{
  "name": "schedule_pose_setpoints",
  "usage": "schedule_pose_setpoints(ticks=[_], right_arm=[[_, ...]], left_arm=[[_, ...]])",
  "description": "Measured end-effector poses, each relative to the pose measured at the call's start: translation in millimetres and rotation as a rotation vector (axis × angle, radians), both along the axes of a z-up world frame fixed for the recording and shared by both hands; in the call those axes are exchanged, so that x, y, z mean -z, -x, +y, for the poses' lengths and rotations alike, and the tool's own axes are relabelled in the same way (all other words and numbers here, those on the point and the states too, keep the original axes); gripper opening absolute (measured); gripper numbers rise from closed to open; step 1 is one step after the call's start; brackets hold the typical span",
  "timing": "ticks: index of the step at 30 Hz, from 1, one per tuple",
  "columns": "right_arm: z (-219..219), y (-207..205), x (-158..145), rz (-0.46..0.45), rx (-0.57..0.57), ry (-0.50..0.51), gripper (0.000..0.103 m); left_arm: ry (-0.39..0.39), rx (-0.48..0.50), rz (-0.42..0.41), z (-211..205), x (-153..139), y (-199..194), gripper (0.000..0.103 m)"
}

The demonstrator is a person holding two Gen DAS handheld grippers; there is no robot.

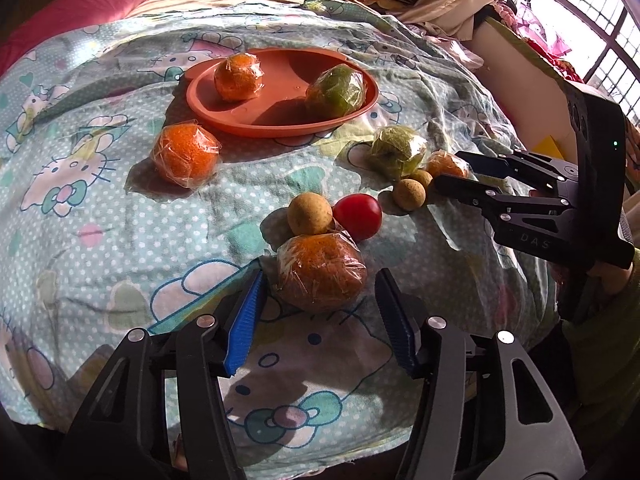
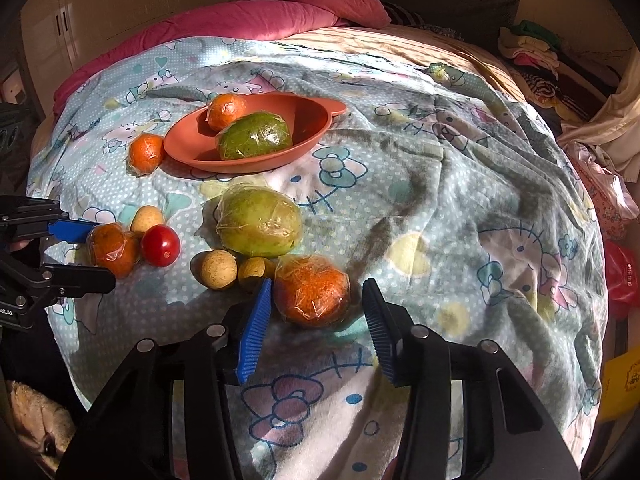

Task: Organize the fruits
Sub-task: 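Grasp a bagged orange beside the tomato with the left tool while the right tool grasps another bagged orange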

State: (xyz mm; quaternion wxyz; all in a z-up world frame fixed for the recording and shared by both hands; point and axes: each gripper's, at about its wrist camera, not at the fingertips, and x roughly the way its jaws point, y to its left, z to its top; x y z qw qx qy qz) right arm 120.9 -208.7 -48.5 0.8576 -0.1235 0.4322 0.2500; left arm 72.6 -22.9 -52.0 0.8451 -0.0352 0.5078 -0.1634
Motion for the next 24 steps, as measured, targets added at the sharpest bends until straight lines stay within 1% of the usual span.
schedule_pose_setpoints(ticks=[8, 9, 10, 11, 13, 14, 24], right_arm=[[-1.8, -6.3, 2.6, 0.024, -0.003, -0.033, 0.040], [-2.2, -7.1, 3.0, 0.027, -0.002, -0.037, 0.040], [-2.4, -7.5, 3.5, 0.029, -0.001, -0.040, 0.038], [-2.8, -7.6, 3.6, 0.031, -0.001, -0.044, 0.037], [-3.8, -7.0, 3.6, 0.031, 0.003, -0.051, 0.037], [-3.9, -6.8, 3.3, 0.031, 0.005, -0.053, 0.037], [-7.8, -2.2, -1.1, 0.024, 0.026, -0.069, 0.037]], left_arm=[[0.002, 0.004, 0.000, -1.3, 0.0, -0.9, 0.048], [0.002, 0.003, 0.000, -1.1, 0.1, -0.7, 0.047], [0.003, 0.004, 0.001, -1.1, 0.2, -0.8, 0.042], [0.003, 0.004, 0.002, -1.3, 0.4, -1.1, 0.040], [0.006, 0.003, 0.005, -1.1, 1.2, -1.9, 0.040], [0.006, 0.004, 0.005, -0.9, 1.3, -2.2, 0.038], [0.012, 0.006, 0.005, -0.2, 1.2, -2.3, 0.036]])
